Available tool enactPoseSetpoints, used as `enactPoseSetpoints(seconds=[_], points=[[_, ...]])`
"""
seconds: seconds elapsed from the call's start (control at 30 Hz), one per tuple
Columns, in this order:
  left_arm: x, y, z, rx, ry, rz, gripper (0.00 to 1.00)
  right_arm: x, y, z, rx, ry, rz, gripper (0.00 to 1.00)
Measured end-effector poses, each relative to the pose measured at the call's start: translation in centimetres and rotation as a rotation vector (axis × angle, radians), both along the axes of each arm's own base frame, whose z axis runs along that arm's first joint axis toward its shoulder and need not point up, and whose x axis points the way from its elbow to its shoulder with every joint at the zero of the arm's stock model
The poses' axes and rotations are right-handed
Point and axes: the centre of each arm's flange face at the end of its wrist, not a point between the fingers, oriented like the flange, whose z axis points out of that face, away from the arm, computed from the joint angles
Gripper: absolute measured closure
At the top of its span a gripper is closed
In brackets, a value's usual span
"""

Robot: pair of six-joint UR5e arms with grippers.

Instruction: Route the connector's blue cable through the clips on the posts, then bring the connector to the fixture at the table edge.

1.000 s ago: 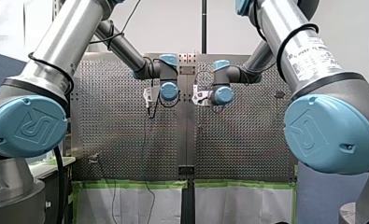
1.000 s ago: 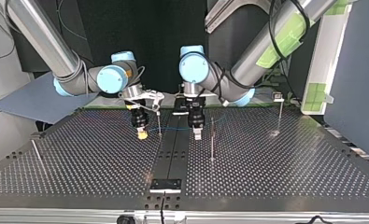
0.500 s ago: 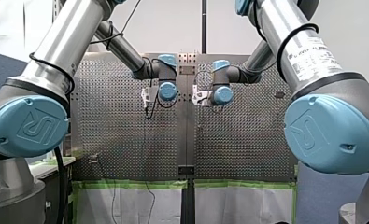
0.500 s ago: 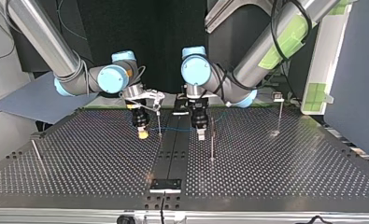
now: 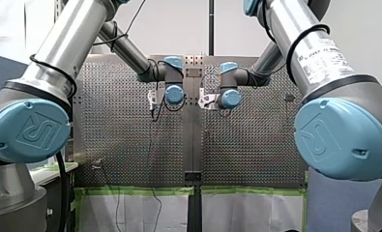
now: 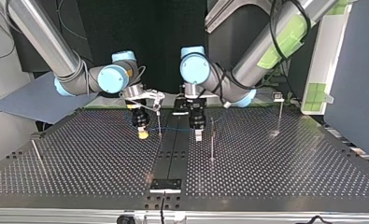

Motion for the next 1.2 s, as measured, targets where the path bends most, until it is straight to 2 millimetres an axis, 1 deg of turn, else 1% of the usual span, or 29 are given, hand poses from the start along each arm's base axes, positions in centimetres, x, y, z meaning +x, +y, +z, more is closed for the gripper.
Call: enactPoseSetpoints(seconds=[0.03, 0.07, 0.1, 0.13, 0.17, 0.2, 0.37, 0.4, 0.63, 0.77, 1.03, 1.2], points=[[0.0, -0.1, 0.0, -0.002, -0.002, -0.003, 0.35, 0.0, 0.0, 0.0, 0.000, 0.000, 0.000, 1.00], [0.0, -0.1, 0.0, -0.003, -0.004, -0.004, 0.57, 0.0, 0.0, 0.0, 0.000, 0.000, -0.001, 1.00], [-0.1, -0.2, 0.1, -0.004, -0.005, -0.005, 0.72, 0.0, 0.0, 0.0, -0.001, 0.000, -0.001, 1.00], [-0.1, -0.2, 0.1, -0.005, -0.007, -0.005, 0.72, 0.0, 0.0, 0.0, -0.001, 0.000, -0.001, 1.00], [-0.1, -0.2, 0.1, -0.006, -0.008, -0.005, 0.90, 0.0, -0.1, 0.0, -0.001, 0.000, -0.001, 1.00], [-0.1, -0.3, 0.1, -0.006, -0.009, -0.004, 0.98, -0.1, -0.1, 0.0, -0.001, 0.000, -0.001, 1.00], [-0.1, -0.1, 0.1, -0.007, -0.008, 0.019, 0.98, -0.3, -0.2, 0.0, 0.002, 0.001, -0.004, 1.00], [-0.1, 0.0, 0.1, -0.007, -0.006, 0.025, 0.93, -0.3, -0.2, 0.0, 0.003, 0.002, -0.004, 1.00], [-0.1, 0.5, -0.1, -0.007, 0.006, 0.054, 0.93, -0.4, -0.3, -0.1, 0.004, 0.002, -0.006, 1.00], [-0.3, 0.4, -0.2, -0.005, 0.014, 0.050, 0.93, -0.5, -0.3, -0.1, 0.006, 0.004, -0.008, 1.00], [-1.3, 0.1, -1.7, 0.011, 0.032, 0.005, 0.93, -0.6, -0.2, -0.3, 0.022, 0.014, -0.010, 1.00], [-1.4, 0.0, -2.9, 0.026, 0.048, 0.005, 0.93, -0.8, 0.0, -0.7, 0.039, 0.027, -0.013, 1.00]])
